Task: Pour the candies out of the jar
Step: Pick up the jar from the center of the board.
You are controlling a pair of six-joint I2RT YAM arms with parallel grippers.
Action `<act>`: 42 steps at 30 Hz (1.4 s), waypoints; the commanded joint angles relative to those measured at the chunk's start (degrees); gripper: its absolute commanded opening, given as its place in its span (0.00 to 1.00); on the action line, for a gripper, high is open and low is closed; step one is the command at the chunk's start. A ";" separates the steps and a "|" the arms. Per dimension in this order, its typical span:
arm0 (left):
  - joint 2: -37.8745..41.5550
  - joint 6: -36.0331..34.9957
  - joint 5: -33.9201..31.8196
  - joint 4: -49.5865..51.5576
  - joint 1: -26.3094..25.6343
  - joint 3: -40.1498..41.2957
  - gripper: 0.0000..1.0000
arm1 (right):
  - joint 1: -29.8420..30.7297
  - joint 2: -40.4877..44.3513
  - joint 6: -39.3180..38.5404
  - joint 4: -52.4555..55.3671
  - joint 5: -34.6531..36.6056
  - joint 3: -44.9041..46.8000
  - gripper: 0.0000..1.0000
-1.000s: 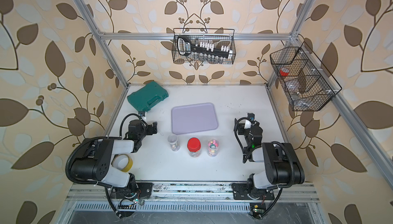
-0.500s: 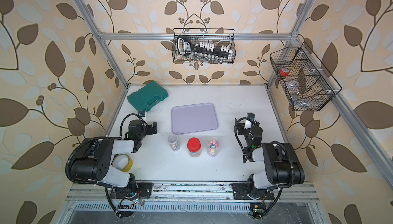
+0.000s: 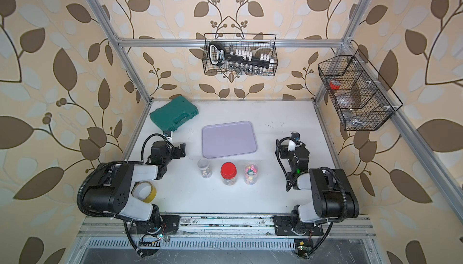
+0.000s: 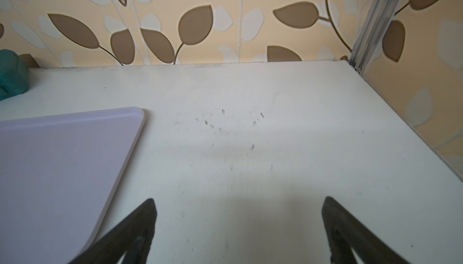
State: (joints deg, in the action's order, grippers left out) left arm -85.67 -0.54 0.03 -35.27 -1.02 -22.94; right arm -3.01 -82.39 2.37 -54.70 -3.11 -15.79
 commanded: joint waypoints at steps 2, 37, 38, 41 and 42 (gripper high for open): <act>5.13 0.09 2.65 17.96 0.50 -12.99 0.99 | 0.16 7.92 2.62 16.98 -5.98 -7.72 0.99; 17.18 13.46 16.71 70.48 0.59 -41.30 0.99 | 45.49 11.54 27.01 115.27 15.07 -51.49 0.99; 17.03 13.46 17.08 70.31 0.65 -41.51 0.99 | 47.07 11.00 28.05 116.44 15.62 -51.10 0.99; 16.67 13.97 16.75 70.33 0.61 -42.05 0.99 | 50.46 10.16 29.99 118.05 17.10 -49.25 0.99; 16.59 14.13 16.83 70.38 0.66 -42.10 0.99 | 50.85 9.99 30.21 118.19 17.09 -48.64 0.99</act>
State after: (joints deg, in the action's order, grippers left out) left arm -70.02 12.58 15.11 34.98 -1.02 -62.41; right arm 46.72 -71.68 29.23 57.76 10.59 -66.17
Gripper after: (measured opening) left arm 0.989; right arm 0.994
